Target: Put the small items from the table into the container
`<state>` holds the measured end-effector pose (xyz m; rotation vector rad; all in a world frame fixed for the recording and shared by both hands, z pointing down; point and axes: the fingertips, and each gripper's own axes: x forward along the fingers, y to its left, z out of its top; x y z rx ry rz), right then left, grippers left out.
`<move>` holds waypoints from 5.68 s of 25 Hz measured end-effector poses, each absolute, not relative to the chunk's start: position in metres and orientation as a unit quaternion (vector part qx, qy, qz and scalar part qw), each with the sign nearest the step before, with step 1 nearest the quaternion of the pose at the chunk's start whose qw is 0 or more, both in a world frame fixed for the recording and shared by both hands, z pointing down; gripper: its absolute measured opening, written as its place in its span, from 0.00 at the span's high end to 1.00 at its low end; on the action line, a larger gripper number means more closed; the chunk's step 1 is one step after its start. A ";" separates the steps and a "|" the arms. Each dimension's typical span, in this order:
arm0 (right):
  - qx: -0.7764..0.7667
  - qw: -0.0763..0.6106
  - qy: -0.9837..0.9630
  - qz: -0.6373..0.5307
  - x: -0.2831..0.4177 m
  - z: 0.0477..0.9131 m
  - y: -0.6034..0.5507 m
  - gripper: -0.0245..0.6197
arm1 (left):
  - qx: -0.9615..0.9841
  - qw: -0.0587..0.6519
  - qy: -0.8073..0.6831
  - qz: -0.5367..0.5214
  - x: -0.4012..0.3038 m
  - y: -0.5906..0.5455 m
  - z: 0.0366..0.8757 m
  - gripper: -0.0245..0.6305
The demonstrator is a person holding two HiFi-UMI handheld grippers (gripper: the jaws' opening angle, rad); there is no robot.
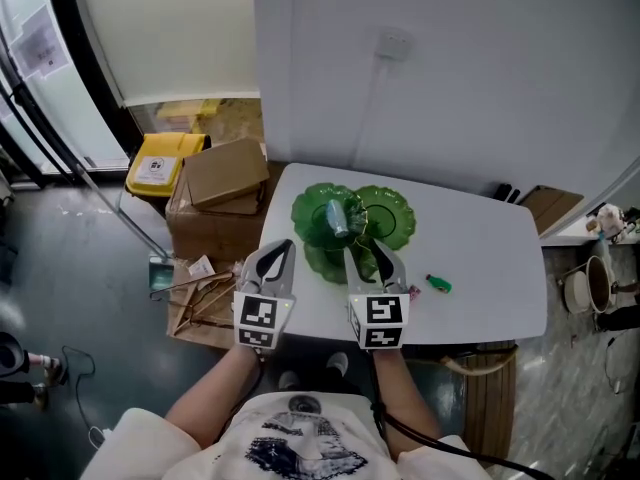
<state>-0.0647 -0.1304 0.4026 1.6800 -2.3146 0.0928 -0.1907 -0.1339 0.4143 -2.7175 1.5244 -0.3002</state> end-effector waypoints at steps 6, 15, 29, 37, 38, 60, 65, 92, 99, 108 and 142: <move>0.596 0.116 -0.794 0.040 -0.064 0.398 -0.096 0.76 | -0.875 0.007 0.475 -0.091 -0.199 -0.103 0.411 0.98; 0.620 0.106 -0.777 0.037 -0.059 0.399 -0.050 0.86 | -0.880 0.009 0.468 -0.086 -0.206 -0.066 0.410 0.98; 0.630 0.101 -0.769 0.042 -0.052 0.401 -0.019 0.96 | -0.882 0.005 0.466 -0.072 -0.207 -0.039 0.407 0.98; 0.630 0.104 -0.769 0.045 -0.050 0.403 -0.015 0.96 | -0.884 0.016 0.461 -0.068 -0.201 -0.036 0.401 0.98; 0.630 0.104 -0.769 0.046 -0.050 0.403 -0.014 0.96 | -0.886 0.012 0.458 -0.065 -0.200 -0.036 0.401 0.98; 0.651 0.105 -0.750 0.053 -0.021 0.404 -0.003 0.96 | -0.911 0.015 0.405 -0.075 -0.151 -0.024 0.402 0.98; 0.663 0.105 -0.739 0.055 0.014 0.402 -0.004 0.96 | -0.919 0.007 0.385 -0.079 -0.114 -0.030 0.410 0.98; 0.661 0.125 -0.734 0.096 0.237 0.457 -0.064 0.96 | -0.928 -0.017 0.357 -0.109 0.122 -0.097 0.460 0.98; 0.640 0.142 -0.747 0.110 0.262 0.479 -0.074 0.96 | -0.923 -0.026 0.363 -0.124 0.148 -0.107 0.479 0.98; 0.611 0.169 -0.761 0.136 0.280 0.522 -0.083 0.90 | -0.920 -0.040 0.363 -0.144 0.171 -0.116 0.505 0.98; 0.497 0.290 -0.777 0.255 0.292 0.678 -0.111 0.53 | -0.909 -0.092 0.347 -0.213 0.223 -0.168 0.604 0.98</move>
